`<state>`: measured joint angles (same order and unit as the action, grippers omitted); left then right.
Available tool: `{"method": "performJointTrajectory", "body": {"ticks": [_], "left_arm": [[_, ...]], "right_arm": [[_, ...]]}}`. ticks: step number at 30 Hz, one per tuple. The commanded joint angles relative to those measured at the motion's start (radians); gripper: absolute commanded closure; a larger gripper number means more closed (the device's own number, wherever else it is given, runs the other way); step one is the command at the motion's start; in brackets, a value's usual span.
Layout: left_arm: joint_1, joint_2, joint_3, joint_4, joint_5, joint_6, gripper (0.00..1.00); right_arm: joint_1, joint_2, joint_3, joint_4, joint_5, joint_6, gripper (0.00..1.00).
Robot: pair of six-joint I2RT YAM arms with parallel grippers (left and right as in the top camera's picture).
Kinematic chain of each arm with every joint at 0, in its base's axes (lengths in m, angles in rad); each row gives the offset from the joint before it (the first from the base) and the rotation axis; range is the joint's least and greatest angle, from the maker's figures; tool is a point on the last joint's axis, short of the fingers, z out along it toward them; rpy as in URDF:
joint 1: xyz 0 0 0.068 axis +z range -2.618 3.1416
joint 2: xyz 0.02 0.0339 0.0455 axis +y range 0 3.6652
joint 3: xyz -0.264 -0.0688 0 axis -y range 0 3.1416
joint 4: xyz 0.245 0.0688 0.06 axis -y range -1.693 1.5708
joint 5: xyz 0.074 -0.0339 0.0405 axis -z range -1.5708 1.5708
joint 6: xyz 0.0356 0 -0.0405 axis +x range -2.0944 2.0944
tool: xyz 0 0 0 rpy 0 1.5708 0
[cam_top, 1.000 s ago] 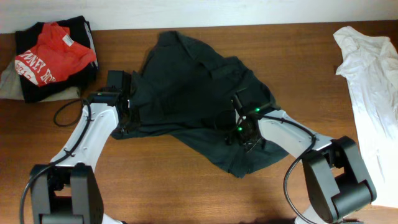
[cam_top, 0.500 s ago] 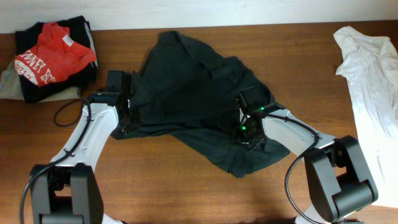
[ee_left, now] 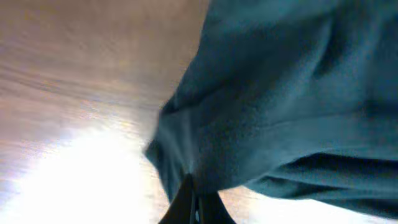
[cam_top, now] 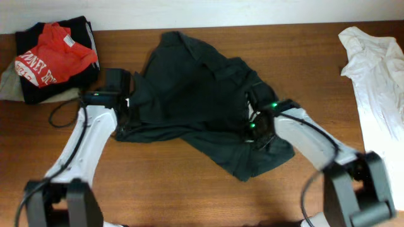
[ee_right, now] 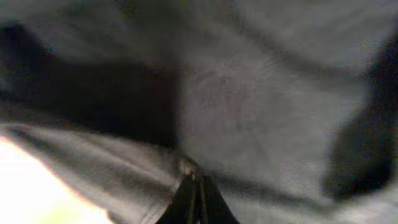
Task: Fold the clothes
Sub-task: 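Lift the shirt with both grippers and stretch it apart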
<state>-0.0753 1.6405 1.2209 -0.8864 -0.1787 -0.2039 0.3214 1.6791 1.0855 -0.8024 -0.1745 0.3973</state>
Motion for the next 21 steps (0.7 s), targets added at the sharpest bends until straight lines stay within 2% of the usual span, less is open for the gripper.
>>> {"method": "performJointTrajectory", "body": {"ticks": [1,7,11,16,18,21], "left_arm": [[0.006,-0.174,0.076,-0.027,0.007,-0.012,1.00],[0.006,-0.516,0.086,-0.035,0.007,-0.013,1.00],[0.006,-0.673,0.217,-0.099,0.005,-0.013,0.99],[0.006,-0.711,0.584,-0.261,-0.031,-0.013,1.00],[0.006,-0.711,0.652,-0.285,-0.031,-0.013,0.99],[0.006,-0.683,0.648,-0.310,-0.031,-0.013,1.00]], "right_arm": [[-0.026,-0.160,0.089,-0.053,0.006,0.008,0.96],[-0.029,-0.490,0.187,-0.190,0.037,0.008,0.96],[-0.029,-0.649,0.389,-0.343,0.093,0.004,0.96],[-0.029,-0.707,0.807,-0.580,0.279,0.004,0.96],[-0.029,-0.707,0.893,-0.607,0.304,0.004,0.96],[-0.029,-0.698,0.925,-0.597,0.396,0.012,0.97]]}}
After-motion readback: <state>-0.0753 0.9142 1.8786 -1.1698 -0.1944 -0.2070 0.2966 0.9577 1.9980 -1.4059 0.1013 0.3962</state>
